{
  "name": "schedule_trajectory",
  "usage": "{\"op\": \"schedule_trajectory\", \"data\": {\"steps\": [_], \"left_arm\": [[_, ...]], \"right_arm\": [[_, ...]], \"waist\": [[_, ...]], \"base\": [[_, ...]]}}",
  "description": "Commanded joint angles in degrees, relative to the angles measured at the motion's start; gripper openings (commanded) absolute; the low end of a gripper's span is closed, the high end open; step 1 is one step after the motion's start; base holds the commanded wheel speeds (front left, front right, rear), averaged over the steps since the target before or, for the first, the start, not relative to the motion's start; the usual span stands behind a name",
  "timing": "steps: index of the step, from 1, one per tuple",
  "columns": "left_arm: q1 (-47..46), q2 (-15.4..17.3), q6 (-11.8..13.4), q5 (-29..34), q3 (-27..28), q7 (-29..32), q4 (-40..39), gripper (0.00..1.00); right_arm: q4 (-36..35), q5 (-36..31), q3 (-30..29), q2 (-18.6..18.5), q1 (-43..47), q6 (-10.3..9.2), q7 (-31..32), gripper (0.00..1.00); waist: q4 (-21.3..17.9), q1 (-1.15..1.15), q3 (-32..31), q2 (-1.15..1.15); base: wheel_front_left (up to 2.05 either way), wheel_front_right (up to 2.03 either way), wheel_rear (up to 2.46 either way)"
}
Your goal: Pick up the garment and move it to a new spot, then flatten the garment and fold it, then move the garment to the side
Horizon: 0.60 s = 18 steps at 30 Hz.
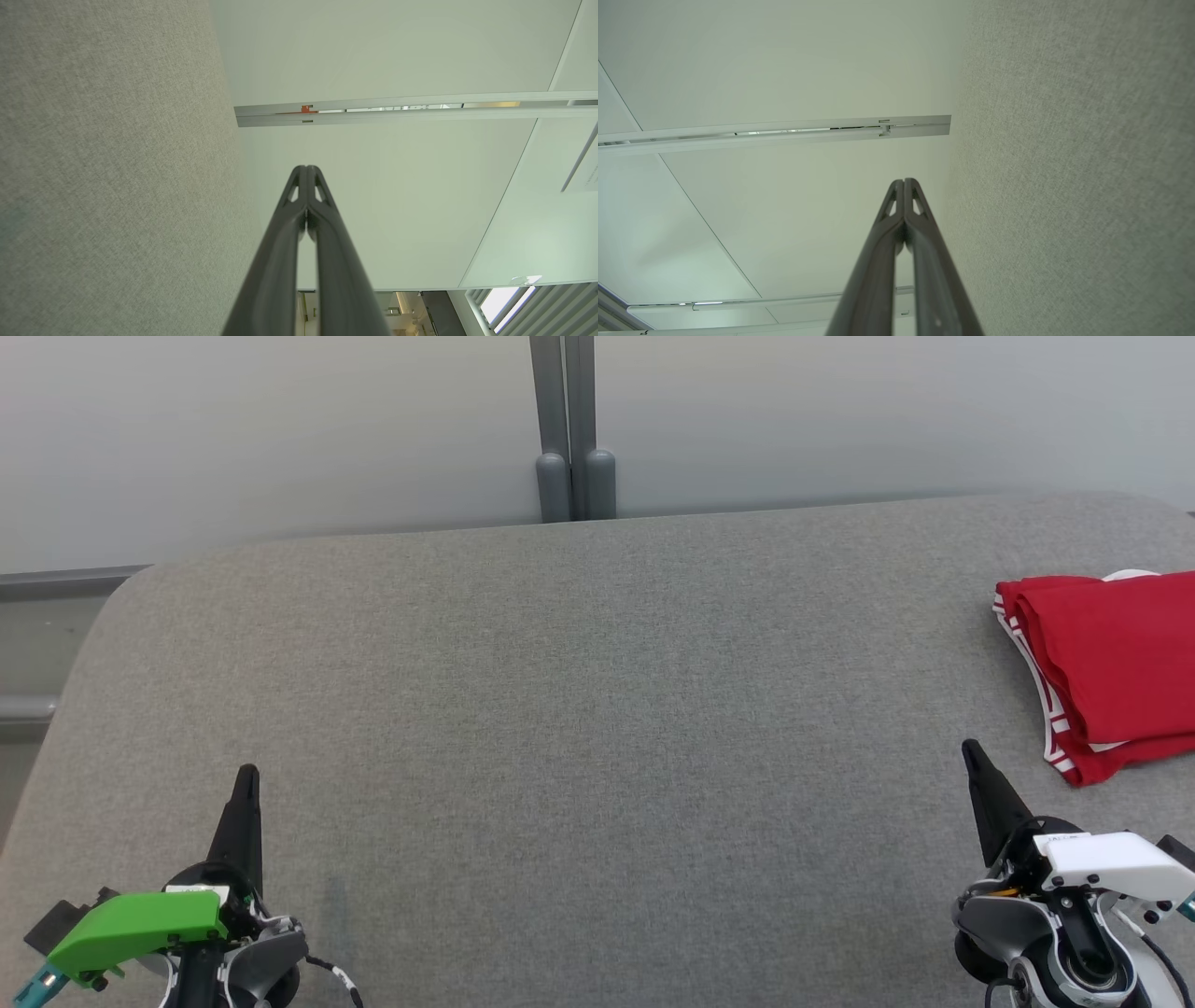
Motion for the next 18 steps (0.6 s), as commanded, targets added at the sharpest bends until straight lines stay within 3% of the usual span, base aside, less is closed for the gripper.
{"op": "schedule_trajectory", "data": {"steps": [1, 18], "left_arm": [[-0.6, 0.1, -0.3, 0.0, 0.2, 0.2, -0.1, 0.0], [-0.6, 0.1, -0.3, 0.0, 0.1, 0.2, -0.1, 0.0]], "right_arm": [[-0.3, 0.1, -0.1, 0.0, 0.0, 0.04, 0.3, 0.0], [-0.3, -0.1, -0.3, 0.0, 0.0, 0.04, 0.4, 0.0]], "waist": [[0.0, 0.0, 0.0, 0.0], [0.0, 0.0, 0.0, 0.0]], "base": [[0.0, 0.0, 0.0], [0.0, 0.0, 0.0]]}}
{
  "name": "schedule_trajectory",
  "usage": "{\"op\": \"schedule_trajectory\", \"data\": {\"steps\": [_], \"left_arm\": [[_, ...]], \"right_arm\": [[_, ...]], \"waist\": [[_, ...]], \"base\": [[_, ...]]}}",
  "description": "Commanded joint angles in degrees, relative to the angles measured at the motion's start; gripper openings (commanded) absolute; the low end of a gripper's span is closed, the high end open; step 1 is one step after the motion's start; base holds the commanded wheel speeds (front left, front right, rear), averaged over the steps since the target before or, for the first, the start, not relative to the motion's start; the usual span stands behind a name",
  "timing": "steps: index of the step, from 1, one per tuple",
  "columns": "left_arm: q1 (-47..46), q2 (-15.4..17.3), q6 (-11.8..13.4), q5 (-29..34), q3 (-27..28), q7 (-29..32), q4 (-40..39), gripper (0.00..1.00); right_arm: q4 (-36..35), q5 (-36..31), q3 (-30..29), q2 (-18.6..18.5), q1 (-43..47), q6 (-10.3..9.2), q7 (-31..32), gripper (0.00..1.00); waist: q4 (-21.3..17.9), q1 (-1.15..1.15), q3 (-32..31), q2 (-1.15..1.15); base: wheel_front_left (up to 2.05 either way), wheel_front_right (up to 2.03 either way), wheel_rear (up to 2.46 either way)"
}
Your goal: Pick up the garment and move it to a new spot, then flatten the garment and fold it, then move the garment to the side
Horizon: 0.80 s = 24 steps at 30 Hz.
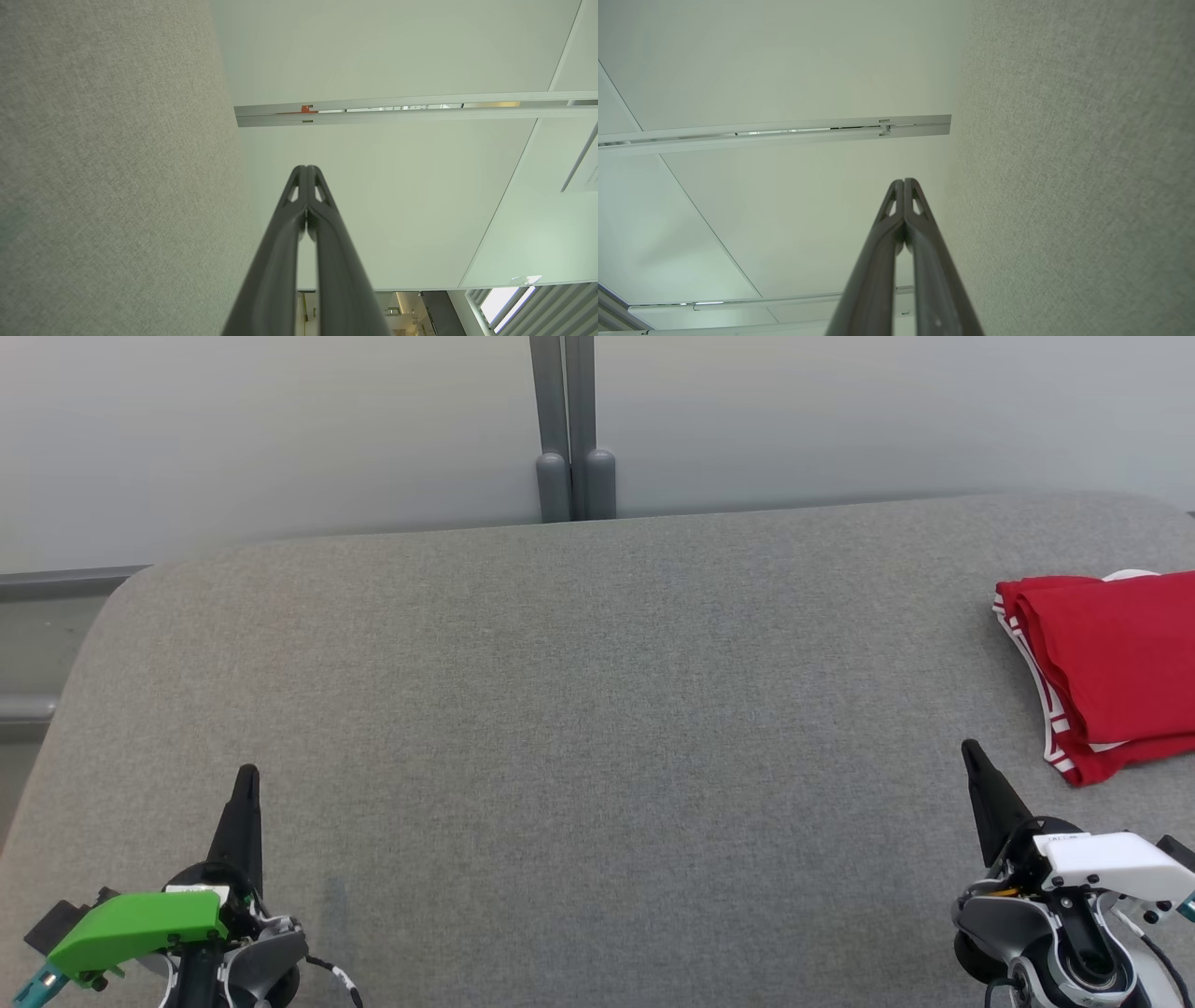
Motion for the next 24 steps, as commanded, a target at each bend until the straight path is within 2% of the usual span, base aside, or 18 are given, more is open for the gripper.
{"op": "schedule_trajectory", "data": {"steps": [1, 24], "left_arm": [[-0.6, 0.1, -0.3, 0.0, 0.1, 0.2, -0.1, 0.0], [-0.6, 0.1, -0.3, 0.0, 0.1, 0.2, -0.1, 0.0]], "right_arm": [[-0.3, -0.1, -0.1, -0.1, 0.0, 0.04, 0.2, 0.0], [-0.3, -0.2, -0.3, 0.0, -0.1, 0.04, 0.3, 0.0]], "waist": [[0.0, 0.0, 0.0, 0.0], [0.0, 0.0, 0.0, 0.0]], "base": [[0.0, 0.0, 0.0], [0.0, 0.0, 0.0]]}}
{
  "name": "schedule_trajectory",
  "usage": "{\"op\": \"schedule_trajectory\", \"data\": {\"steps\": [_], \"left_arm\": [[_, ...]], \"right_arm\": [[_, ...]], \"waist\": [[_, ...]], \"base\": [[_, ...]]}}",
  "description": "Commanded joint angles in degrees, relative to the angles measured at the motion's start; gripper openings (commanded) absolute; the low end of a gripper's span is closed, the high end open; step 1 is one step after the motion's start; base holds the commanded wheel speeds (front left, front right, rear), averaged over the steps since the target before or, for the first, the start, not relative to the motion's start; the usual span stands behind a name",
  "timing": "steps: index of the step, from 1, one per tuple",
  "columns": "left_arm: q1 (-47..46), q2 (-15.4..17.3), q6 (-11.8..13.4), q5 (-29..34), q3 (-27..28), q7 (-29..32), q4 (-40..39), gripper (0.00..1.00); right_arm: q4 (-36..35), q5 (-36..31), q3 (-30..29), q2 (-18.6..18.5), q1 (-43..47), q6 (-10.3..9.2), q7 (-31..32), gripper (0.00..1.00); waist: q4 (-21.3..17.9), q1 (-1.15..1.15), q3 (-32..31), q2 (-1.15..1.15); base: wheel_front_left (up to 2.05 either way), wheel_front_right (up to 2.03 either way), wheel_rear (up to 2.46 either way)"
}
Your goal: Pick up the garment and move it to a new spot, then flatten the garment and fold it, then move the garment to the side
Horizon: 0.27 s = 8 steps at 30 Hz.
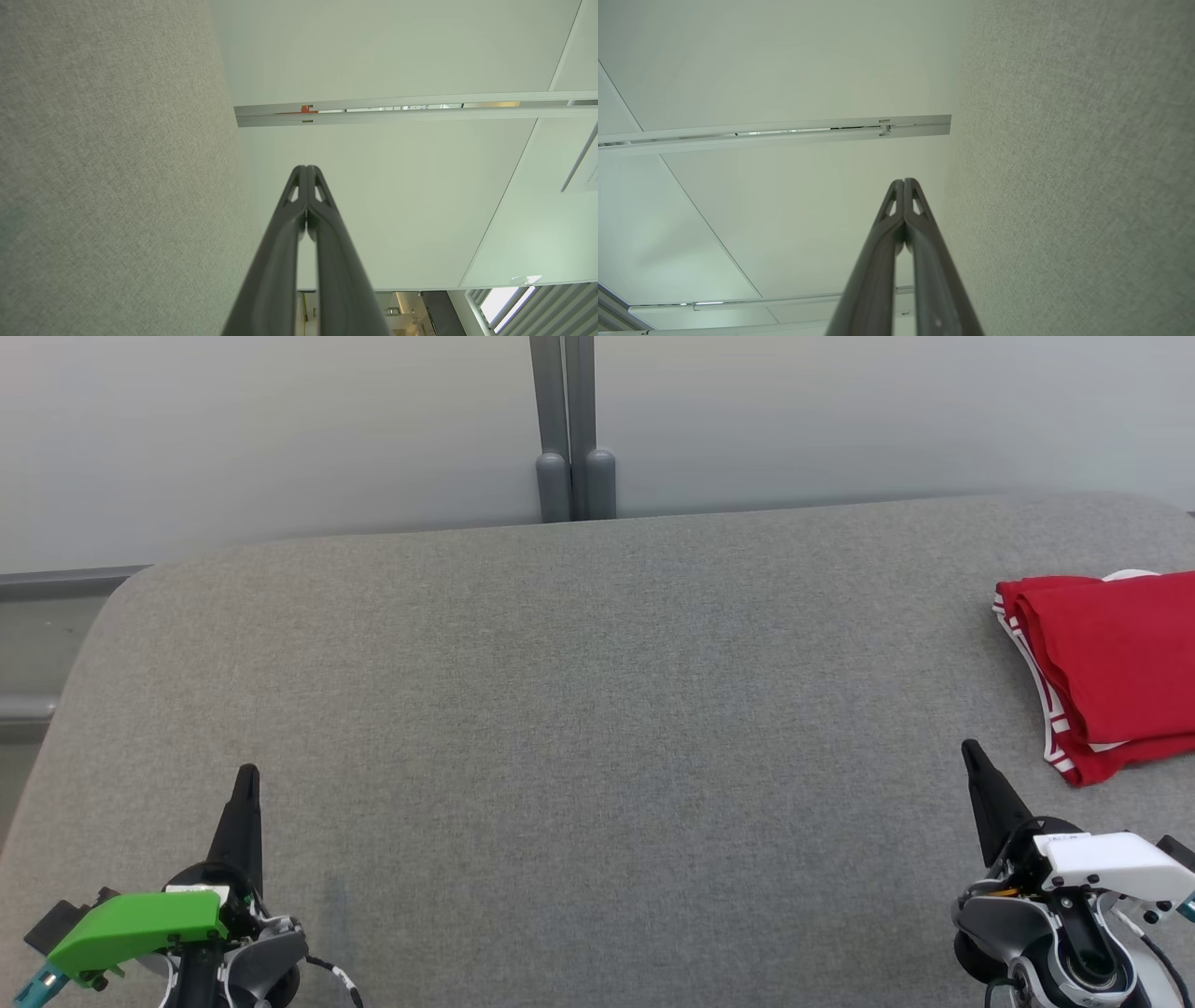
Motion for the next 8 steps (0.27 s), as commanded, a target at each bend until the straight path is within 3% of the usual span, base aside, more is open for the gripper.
{"op": "schedule_trajectory", "data": {"steps": [1, 8], "left_arm": [[-0.6, 0.1, -0.3, 0.0, 0.1, 0.2, -0.1, 0.0], [-0.6, 0.1, -0.3, 0.0, 0.1, 0.2, -0.1, 0.0]], "right_arm": [[-0.3, -0.1, -0.1, -0.1, -0.1, 0.04, 0.2, 0.0], [-0.3, -0.2, -0.2, 0.0, -0.1, 0.04, 0.3, 0.0]], "waist": [[0.0, 0.0, 0.0, 0.0], [0.0, 0.0, 0.0, 0.0]], "base": [[0.0, 0.0, 0.0], [0.0, 0.0, 0.0]]}}
